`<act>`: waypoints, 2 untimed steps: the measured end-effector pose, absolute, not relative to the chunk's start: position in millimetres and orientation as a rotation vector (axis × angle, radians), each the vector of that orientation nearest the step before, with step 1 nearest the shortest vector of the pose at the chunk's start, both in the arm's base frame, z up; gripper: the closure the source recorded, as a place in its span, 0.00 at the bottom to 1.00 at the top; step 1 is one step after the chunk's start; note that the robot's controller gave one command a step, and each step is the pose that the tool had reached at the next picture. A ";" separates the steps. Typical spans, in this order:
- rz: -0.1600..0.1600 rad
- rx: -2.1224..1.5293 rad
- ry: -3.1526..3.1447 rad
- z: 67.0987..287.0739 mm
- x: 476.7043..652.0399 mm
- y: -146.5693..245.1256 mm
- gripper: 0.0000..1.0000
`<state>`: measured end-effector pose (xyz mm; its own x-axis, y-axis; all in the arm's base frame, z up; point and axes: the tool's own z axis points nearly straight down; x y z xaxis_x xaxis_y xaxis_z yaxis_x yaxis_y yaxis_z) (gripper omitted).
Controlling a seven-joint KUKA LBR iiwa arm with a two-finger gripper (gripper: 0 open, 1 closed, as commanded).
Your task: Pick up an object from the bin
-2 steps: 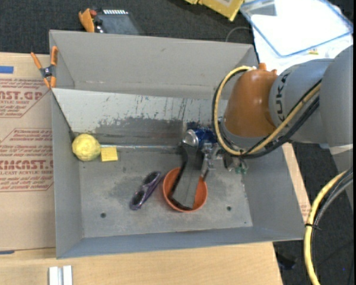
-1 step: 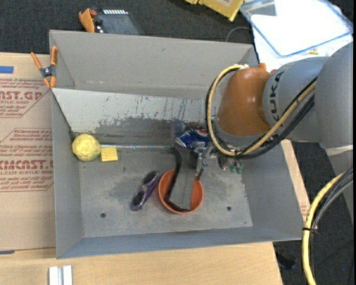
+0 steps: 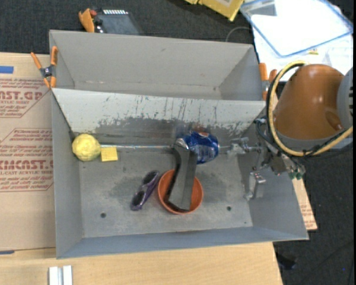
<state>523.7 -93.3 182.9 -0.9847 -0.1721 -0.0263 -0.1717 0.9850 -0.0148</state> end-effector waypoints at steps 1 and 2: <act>-0.014 -0.275 3.106 178.3 524.2 -89.5 0.00; -0.014 -0.205 3.107 161.1 517.9 -38.9 0.00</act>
Offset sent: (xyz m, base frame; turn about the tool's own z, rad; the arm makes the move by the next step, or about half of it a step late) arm -0.0066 0.0585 -0.0228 0.0417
